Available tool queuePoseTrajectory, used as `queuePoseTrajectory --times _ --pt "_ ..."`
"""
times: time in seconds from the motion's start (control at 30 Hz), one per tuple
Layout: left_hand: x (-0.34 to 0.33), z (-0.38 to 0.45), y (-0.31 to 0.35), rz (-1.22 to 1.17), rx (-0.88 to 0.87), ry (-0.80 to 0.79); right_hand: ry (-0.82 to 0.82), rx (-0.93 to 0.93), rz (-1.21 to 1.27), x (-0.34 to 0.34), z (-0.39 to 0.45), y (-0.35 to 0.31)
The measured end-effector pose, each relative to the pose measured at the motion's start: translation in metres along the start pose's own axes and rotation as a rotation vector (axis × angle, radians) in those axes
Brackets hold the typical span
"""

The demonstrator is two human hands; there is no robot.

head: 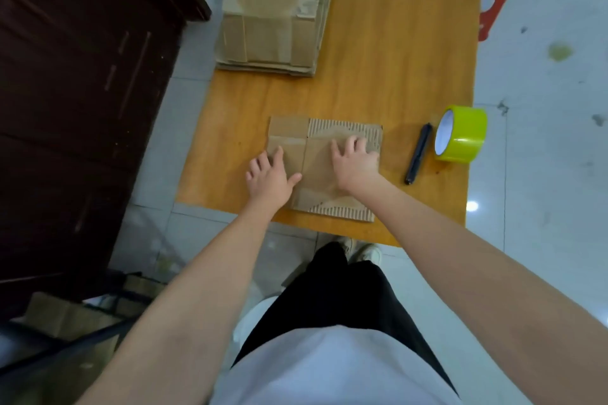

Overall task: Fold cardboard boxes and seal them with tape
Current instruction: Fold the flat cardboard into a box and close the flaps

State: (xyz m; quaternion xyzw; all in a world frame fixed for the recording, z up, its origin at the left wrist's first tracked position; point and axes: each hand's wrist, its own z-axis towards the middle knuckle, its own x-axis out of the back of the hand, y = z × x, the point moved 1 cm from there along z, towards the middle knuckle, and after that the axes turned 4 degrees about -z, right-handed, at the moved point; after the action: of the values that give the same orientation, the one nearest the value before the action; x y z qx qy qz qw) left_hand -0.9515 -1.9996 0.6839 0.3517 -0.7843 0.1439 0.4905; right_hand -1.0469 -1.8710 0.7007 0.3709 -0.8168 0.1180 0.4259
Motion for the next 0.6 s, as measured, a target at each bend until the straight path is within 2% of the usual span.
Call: queuePoseTrajectory --times 0.27,0.6 --pt "-0.004 -0.004 -0.012 0.011 -0.016 -0.032 -0.074 -0.061 0.129 0.002 0.002 -0.009" --pt "-0.001 0.001 -0.015 0.059 -0.136 0.014 0.000 -0.076 0.135 0.000 0.000 0.000"
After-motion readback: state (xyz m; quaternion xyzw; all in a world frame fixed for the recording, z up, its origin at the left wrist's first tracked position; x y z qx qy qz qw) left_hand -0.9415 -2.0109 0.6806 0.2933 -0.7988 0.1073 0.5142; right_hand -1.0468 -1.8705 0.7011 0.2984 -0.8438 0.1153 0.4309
